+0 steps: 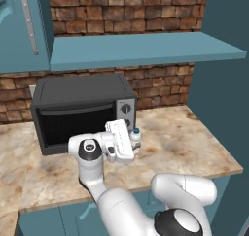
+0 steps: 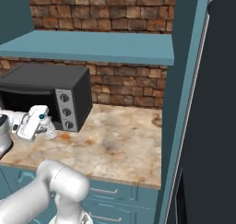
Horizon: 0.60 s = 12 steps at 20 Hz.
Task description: Take the bottled waters from the counter and place them in the freezer to freeze. Close the freezer door after placing the bottles.
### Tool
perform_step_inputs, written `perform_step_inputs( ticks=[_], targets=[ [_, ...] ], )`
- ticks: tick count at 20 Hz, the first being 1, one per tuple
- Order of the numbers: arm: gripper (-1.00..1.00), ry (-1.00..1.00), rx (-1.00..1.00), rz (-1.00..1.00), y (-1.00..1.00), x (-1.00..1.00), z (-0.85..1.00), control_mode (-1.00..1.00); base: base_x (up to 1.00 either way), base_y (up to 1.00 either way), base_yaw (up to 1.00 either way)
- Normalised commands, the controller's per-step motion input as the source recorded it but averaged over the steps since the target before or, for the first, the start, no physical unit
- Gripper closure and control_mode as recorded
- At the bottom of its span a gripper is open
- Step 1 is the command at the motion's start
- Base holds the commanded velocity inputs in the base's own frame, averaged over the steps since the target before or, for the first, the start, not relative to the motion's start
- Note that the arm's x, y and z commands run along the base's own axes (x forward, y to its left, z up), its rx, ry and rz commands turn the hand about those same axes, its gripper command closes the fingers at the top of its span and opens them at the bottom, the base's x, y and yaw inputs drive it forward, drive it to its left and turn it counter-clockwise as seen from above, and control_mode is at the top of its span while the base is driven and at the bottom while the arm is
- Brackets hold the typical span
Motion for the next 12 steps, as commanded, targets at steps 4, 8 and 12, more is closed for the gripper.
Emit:
perform_step_inputs(
  ticks=[4, 8, 12],
  targets=[
    [1.00, 0.00, 0.00, -0.16, -0.81, -0.13, 0.56, -1.00, 0.00, 0.00, 0.00],
    [1.00, 0.01, 0.08, -0.15, -0.57, -0.33, 0.37, -1.00, 0.00, 0.00, 0.00],
    [1.00, 0.00, 0.09, -0.02, -0.29, -0.69, 0.47, -1.00, 0.00, 0.00, 0.00]
  ],
)
